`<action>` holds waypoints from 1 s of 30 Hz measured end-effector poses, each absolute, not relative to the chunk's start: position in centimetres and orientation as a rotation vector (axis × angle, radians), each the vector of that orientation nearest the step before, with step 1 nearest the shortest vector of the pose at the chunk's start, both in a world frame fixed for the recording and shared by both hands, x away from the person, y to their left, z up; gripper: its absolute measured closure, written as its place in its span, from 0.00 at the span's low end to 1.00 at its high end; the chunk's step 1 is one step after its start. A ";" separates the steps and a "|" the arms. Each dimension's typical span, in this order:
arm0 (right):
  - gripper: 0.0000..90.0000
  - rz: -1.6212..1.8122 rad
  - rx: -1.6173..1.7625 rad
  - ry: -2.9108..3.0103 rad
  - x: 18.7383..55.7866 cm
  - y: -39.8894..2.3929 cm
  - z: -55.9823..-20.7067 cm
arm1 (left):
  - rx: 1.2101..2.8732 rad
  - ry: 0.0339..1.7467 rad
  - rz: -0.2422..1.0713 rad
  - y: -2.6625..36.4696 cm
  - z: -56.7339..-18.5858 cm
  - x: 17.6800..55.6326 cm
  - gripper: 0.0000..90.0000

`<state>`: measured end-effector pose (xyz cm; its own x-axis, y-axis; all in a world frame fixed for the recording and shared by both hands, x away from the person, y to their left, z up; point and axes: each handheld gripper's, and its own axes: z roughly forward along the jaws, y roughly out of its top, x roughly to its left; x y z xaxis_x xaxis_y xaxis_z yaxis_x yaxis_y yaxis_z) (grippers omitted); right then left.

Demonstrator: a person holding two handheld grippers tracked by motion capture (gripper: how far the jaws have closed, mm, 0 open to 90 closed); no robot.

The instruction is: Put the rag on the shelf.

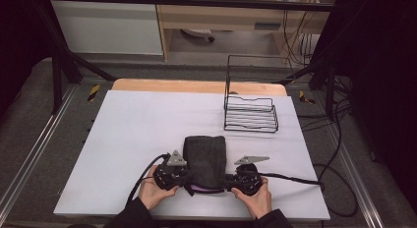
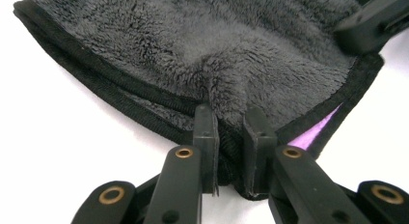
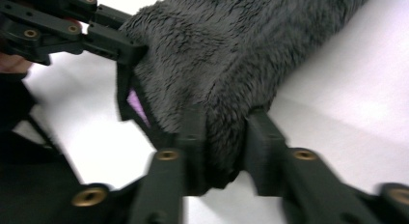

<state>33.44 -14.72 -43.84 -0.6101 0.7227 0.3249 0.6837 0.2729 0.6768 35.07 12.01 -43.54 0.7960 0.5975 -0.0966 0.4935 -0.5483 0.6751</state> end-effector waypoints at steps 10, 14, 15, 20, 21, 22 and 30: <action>0.72 1.249 1.265 2.509 34.7 -14.9 -45.2 | 2.262 0.811 0.177 12.2 -43.9 35.1 0.86; 0.88 1.283 1.355 2.535 34.6 -14.8 -44.9 | 2.277 0.800 0.152 12.6 -43.4 35.2 0.87; 0.88 1.283 1.355 2.535 34.6 -14.8 -44.9 | 2.281 0.799 0.154 12.8 -43.2 35.2 0.87; 0.89 1.387 1.410 2.535 34.1 -14.3 -44.5 | 2.272 0.801 0.132 13.8 -43.0 35.2 0.86; 0.89 1.387 1.410 2.535 34.1 -14.3 -44.5 | 2.265 0.807 0.128 13.7 -43.2 35.2 0.86; 0.88 1.365 1.410 2.536 34.1 -14.3 -44.5 | 2.263 0.808 0.129 13.6 -43.5 35.0 0.86; 0.63 1.274 1.232 2.519 33.9 -14.7 -44.9 | 2.248 0.816 0.178 13.8 -43.4 34.5 0.73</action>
<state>33.94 -14.67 -44.87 -0.6782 0.6794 0.2803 0.6284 0.3383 0.7005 34.46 13.82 -43.41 0.7896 0.6038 -0.1093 0.5033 -0.5354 0.6782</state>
